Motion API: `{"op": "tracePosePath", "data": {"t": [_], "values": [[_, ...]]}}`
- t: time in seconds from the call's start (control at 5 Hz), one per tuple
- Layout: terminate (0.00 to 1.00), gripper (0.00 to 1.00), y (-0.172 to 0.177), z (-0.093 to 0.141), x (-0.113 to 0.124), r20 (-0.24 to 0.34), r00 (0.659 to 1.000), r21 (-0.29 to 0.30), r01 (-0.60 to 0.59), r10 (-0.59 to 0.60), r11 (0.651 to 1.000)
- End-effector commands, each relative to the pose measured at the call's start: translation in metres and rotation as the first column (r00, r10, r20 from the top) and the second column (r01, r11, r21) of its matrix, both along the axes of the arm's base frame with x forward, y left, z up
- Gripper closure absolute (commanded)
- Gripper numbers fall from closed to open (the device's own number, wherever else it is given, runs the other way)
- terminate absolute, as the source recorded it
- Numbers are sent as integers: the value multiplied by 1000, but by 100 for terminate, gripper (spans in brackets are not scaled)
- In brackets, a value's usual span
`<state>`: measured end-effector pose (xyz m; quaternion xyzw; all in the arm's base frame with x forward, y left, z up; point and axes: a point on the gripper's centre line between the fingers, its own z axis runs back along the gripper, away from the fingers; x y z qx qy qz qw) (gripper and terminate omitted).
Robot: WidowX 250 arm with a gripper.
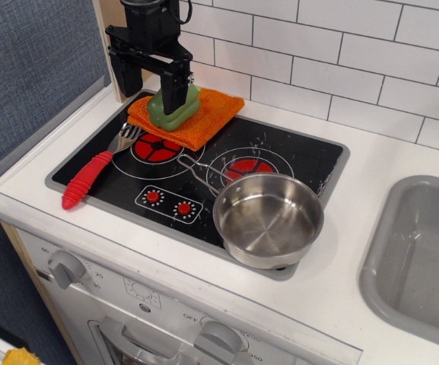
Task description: Move the pan from the front to the back of stovetop
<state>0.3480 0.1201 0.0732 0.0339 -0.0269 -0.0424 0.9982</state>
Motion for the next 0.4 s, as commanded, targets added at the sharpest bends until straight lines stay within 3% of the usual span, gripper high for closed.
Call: {"op": "tracePosePath", "data": {"t": [0.0,0.2], "values": [[0,0,0,0,0,0,1000,0,0,0,1000],[0,0,-9,9,5,31,999,11,37,-38,999]]}}
